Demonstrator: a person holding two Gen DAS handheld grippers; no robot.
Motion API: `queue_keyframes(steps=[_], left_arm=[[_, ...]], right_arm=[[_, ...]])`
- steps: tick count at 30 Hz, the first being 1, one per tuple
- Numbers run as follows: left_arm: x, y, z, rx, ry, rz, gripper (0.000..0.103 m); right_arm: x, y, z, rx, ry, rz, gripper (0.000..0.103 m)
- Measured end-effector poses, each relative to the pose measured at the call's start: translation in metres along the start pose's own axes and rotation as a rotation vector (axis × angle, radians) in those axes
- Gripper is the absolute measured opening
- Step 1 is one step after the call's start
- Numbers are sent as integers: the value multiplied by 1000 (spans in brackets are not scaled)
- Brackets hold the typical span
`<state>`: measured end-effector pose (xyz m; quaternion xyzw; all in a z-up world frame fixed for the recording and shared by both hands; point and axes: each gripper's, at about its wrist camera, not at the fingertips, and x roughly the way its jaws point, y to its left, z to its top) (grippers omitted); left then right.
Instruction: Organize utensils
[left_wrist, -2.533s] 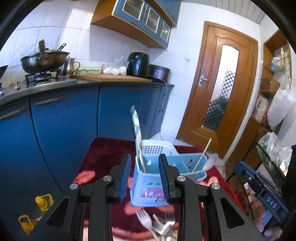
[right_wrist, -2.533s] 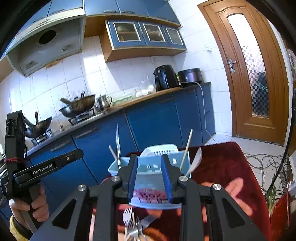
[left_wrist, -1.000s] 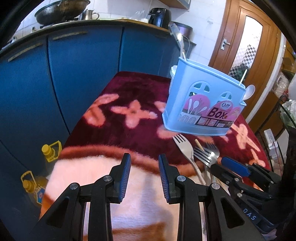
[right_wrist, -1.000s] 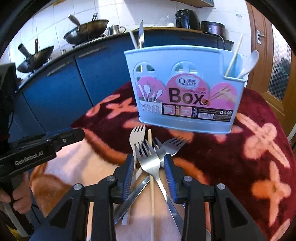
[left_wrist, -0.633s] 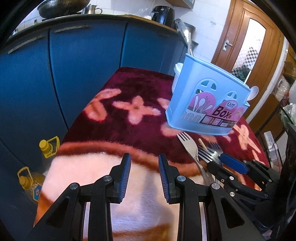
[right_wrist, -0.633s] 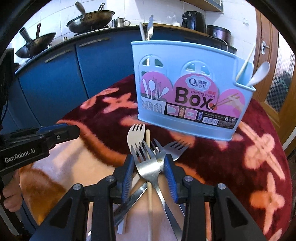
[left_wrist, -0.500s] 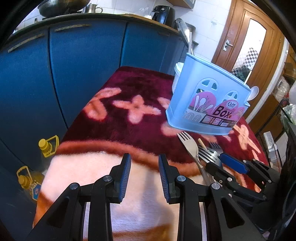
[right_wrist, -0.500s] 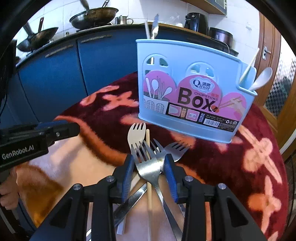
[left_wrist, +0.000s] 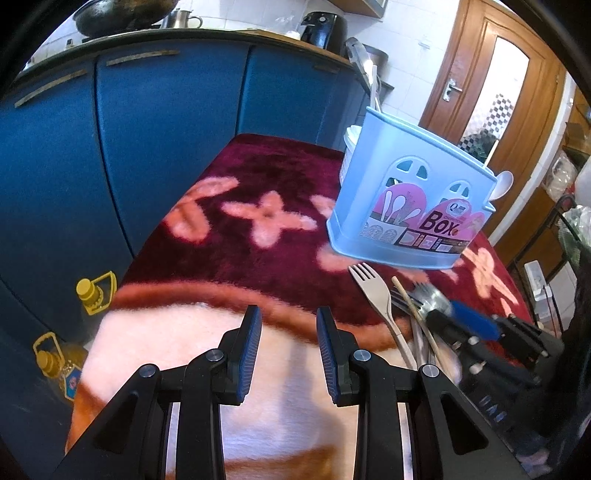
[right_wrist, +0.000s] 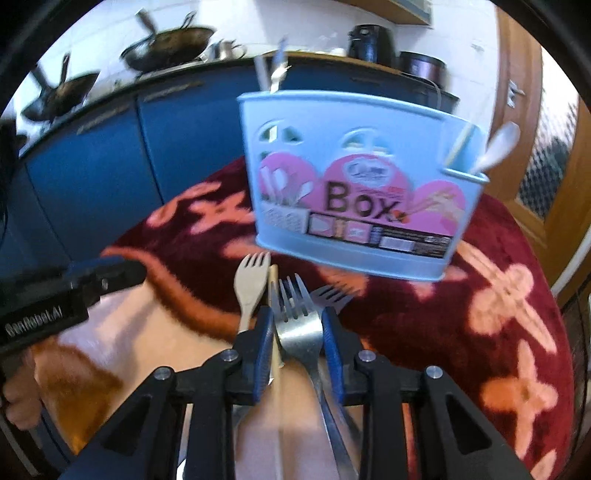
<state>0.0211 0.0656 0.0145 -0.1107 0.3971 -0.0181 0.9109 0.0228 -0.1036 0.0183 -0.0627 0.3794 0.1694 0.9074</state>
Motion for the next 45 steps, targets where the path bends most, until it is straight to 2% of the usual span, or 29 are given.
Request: queue_keyframes(steps=[6,13,21,27,29,33,35,38,45], left_arm=[[6,-12,2,18,20,-34,32],[20,-34,10,59,35,-90,31],[51,-44,21,56,79,-113,31],[72,-46,24,22,140,-179,31],[73,-48,23,28,138,-190,23],[76,-52,24,23,142,-217,18],[77,-52,25,16,150,-251,8],[76,-54,24,17,141,-251,7],[56,-54,25,47,75,-239,7]], right_arm=[[-11,-27,1,63,-19,-37,27],[-5,-62,-7,168,20,-78,26],[4,-89,-16,269,64,-62,26],[4,-94,-17,304,65,-31,26],[2,-95,-18,308,66,-23,26],[1,-100,-17,325,78,1,26],[-1,-103,-16,336,83,19,28],[-5,-110,-15,346,84,33,32],[-11,-123,-10,316,91,50,33]])
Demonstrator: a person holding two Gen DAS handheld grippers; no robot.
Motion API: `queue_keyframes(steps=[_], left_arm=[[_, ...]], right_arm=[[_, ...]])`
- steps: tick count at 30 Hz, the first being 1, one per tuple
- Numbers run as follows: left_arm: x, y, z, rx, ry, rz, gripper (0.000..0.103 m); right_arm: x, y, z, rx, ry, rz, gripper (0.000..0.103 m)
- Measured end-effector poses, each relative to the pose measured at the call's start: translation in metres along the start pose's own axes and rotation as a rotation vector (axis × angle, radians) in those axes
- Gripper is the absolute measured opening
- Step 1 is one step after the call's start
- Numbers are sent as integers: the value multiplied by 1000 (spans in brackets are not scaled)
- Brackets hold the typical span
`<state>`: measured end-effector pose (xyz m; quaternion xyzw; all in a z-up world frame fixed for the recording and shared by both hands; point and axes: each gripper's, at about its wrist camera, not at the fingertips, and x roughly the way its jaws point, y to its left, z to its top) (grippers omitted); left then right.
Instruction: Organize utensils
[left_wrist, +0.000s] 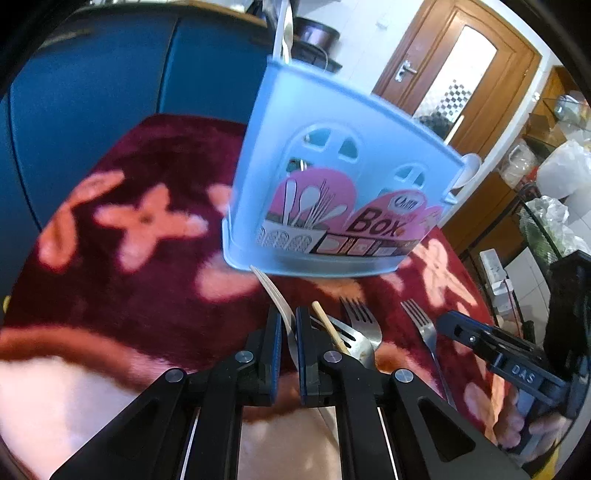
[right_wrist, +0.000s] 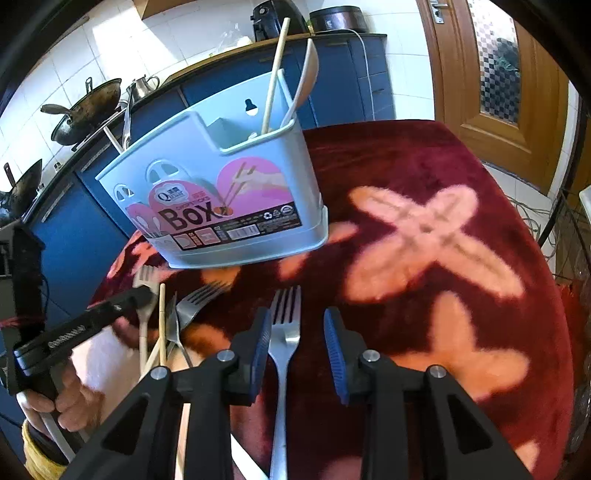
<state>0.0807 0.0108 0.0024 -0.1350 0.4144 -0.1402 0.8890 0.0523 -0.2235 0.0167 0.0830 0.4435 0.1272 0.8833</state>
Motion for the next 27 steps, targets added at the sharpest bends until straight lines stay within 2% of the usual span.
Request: queue_keyframes(steps=[7,12,15,19,22,27], left_arm=[[-25,0,5,34,-65,12,6],[-43,0,10,53,-118,18,4],[-52,-2,12,58,-142,16,3],[-57,-3,12,59,-154,15,3],[-61,-4,11,58,-163,13,3],[-76,-9,11,72,-194,5,3]], right_arm=[[17,-14,6,51,107,78,33],[23,-18,11,72,145,141,31],[29,-19,14,82,170,181,26],[37,-23,17,118,203,243,12],[33,-22,15,136,193,276,5],[9,-12,13,122,120,278,4]])
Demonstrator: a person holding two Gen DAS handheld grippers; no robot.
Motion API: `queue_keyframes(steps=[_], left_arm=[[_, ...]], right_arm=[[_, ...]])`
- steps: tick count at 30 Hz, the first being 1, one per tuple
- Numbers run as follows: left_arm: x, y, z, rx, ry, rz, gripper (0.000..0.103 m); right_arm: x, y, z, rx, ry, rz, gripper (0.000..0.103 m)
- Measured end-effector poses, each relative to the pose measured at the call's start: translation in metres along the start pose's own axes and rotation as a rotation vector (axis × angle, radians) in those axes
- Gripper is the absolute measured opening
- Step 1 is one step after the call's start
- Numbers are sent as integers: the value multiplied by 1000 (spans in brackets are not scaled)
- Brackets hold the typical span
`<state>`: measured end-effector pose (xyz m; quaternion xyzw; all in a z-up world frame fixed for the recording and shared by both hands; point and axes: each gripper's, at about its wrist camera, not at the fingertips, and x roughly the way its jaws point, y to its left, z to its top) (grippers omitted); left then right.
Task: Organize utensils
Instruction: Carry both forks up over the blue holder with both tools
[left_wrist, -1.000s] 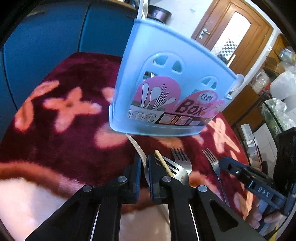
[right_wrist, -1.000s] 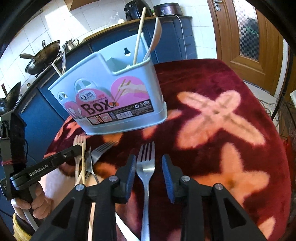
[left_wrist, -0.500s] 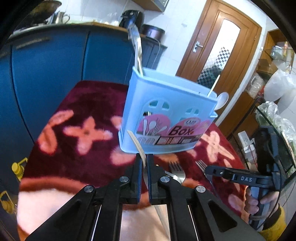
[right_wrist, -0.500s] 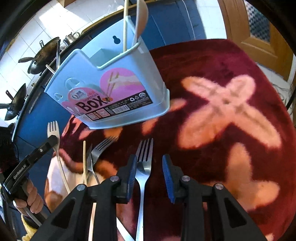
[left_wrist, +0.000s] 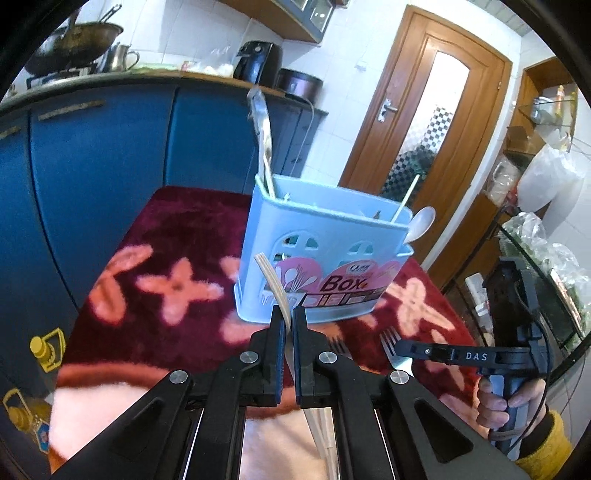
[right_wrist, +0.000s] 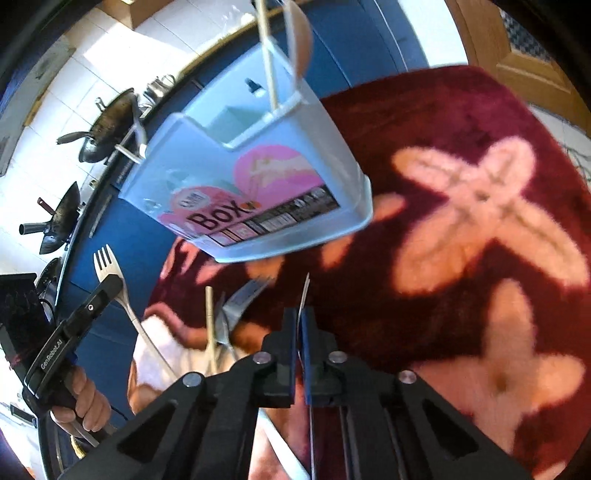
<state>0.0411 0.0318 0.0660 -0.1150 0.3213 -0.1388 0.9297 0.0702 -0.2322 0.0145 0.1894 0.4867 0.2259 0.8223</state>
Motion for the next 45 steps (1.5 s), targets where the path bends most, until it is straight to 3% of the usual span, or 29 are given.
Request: queue_keyframes(steps=[13,20,33,45], left_arm=[[-43,-19,22,44,-123,7,3],[-55,-27,54,78,-198,37,3],[-45,-40,124,116,-313,127,3],[7,-49,144,160,-341,184,3]], right_arm=[[-75,44,-3,-55,-285,17,3],[-101,65,9,-94,-417,-19,3],[-131,86,57,-142,-552,-63,3],[-125,94,91,-193,-635,-114,3]])
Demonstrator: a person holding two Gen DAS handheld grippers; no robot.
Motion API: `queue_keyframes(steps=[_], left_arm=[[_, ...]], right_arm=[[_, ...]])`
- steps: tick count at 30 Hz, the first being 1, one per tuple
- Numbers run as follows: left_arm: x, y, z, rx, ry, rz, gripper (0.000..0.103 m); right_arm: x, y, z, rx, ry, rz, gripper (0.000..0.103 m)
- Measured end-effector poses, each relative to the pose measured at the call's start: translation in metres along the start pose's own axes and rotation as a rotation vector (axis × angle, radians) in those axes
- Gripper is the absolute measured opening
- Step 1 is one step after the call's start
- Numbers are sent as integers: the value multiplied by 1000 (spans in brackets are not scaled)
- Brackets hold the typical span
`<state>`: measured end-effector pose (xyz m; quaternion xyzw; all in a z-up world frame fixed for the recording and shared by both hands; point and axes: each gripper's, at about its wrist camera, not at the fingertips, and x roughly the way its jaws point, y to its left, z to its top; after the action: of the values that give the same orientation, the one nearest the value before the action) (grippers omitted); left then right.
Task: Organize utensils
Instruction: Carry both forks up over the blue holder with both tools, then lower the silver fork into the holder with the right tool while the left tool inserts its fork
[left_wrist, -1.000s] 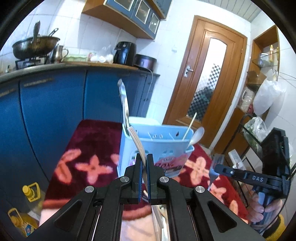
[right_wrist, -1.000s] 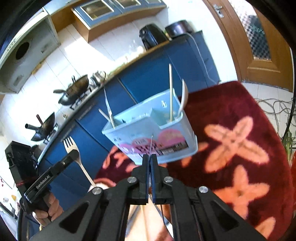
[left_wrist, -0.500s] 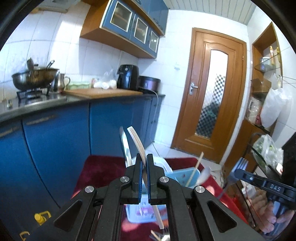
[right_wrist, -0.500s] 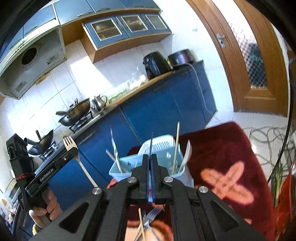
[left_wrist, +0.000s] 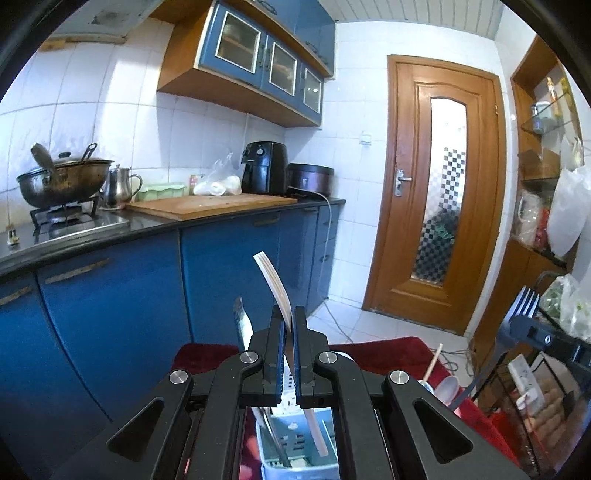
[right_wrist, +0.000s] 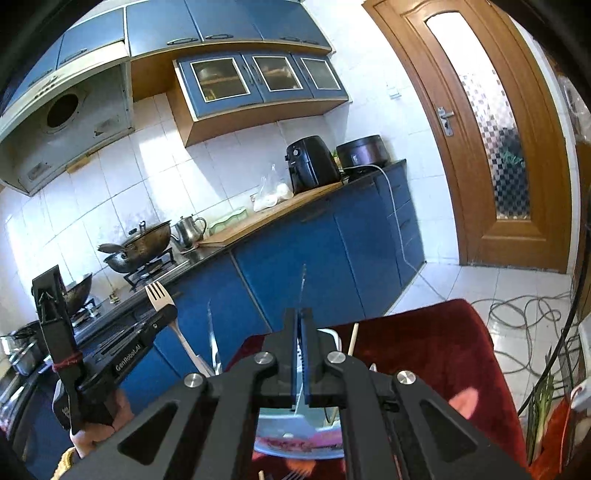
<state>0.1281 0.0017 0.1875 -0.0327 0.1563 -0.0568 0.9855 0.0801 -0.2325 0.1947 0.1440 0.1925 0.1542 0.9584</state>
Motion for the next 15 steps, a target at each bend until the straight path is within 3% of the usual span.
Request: queue_keyframes(steps=[8,15], left_arm=[[23,-13,-24,52,16,29,3],[44,-13,-50,37,84,16,4]], right_arm=[[32,-3,-15,-61,34,-37,3],[52,-11,-36,-83,87,-47,3]])
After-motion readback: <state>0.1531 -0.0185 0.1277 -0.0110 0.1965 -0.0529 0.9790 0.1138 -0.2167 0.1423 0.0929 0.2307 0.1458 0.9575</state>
